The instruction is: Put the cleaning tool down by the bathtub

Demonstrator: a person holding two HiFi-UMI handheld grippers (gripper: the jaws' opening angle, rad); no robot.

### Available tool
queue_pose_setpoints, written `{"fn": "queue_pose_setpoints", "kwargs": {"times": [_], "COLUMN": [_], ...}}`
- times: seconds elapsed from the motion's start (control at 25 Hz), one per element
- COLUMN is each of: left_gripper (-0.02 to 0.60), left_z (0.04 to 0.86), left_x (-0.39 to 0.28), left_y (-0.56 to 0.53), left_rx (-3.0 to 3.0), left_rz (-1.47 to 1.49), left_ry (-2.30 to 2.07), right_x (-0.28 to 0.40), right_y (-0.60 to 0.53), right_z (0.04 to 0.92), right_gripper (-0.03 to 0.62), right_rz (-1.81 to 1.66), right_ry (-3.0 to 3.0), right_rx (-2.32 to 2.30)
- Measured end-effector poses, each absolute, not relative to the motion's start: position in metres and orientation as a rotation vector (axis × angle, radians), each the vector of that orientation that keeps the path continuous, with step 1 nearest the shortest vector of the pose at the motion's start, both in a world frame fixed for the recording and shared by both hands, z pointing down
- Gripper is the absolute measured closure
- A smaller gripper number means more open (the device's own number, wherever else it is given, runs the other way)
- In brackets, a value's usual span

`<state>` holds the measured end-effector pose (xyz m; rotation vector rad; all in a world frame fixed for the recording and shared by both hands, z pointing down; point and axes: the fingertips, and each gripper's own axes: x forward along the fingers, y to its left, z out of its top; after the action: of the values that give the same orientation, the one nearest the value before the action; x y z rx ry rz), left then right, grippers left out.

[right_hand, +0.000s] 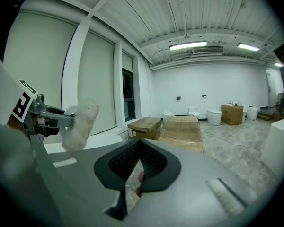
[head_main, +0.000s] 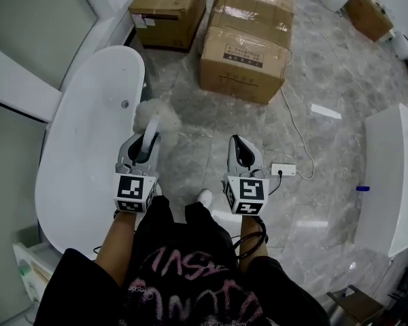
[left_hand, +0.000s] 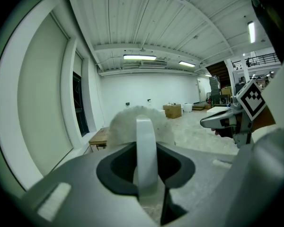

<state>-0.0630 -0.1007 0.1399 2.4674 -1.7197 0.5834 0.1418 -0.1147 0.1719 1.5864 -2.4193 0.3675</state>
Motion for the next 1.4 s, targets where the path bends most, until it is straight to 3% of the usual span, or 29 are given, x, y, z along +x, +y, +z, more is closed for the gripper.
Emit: {"fn": "queue_pose_setpoints", "kwargs": {"times": [1.4], "left_gripper": [0.494], "left_z": [0.274], "left_x": [-0.1], "left_y": [-0.135], "left_rx": [2.341], "left_rz": [0.625], "left_ry": [-1.489], "right_x": [0.089], "right_y": [-0.135], "right_z": [0.285], "right_gripper": [0.571], "right_rz": [0.538], "right_ry": [-2.243], "right_rx": [1.568]}}
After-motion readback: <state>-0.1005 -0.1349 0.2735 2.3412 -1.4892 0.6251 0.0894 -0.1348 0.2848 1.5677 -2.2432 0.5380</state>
